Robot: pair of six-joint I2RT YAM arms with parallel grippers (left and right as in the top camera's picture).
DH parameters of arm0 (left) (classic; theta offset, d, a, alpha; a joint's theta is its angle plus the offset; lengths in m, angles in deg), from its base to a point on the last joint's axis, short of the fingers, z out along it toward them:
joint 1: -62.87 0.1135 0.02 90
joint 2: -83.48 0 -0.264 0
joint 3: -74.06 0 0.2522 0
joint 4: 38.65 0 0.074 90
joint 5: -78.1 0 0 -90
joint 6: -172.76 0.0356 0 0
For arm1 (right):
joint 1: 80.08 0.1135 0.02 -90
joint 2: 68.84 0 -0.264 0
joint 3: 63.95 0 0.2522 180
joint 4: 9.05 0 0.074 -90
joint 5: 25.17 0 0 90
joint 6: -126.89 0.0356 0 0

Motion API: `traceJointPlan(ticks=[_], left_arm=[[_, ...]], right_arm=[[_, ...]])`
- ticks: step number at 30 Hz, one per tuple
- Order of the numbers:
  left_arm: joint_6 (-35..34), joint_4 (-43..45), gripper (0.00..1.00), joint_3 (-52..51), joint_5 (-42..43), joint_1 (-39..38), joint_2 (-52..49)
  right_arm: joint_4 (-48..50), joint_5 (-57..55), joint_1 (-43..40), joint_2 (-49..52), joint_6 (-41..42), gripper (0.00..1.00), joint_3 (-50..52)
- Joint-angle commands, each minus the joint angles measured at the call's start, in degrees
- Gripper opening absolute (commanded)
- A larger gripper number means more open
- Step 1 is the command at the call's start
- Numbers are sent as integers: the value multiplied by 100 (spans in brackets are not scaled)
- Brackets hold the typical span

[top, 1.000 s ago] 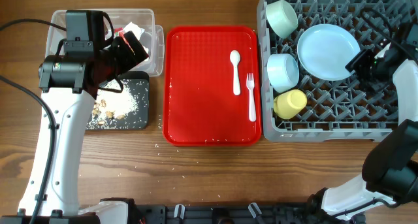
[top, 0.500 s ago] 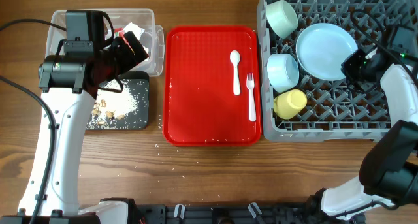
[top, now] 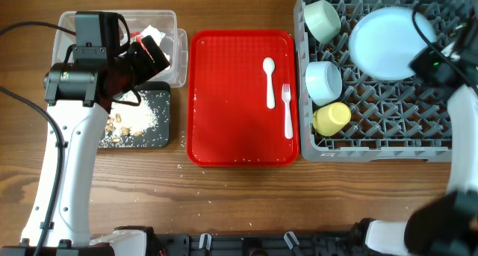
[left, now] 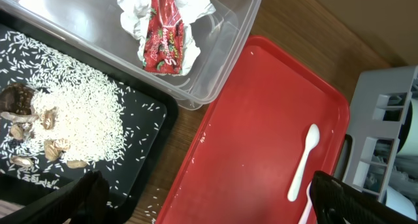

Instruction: Sort waste into correct bins and load items into the dishwasher rack

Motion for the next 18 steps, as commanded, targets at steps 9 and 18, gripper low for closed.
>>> traceJointPlan(ticks=[9, 18], left_arm=[[4, 15, 100, 4, 7, 26, -44], [4, 13, 100, 4, 7, 26, -44]], right_arm=[[1021, -1987, 686, -313, -2334, 4, -216], [1878, -3401, 1659, 581, -3967, 4, -216]])
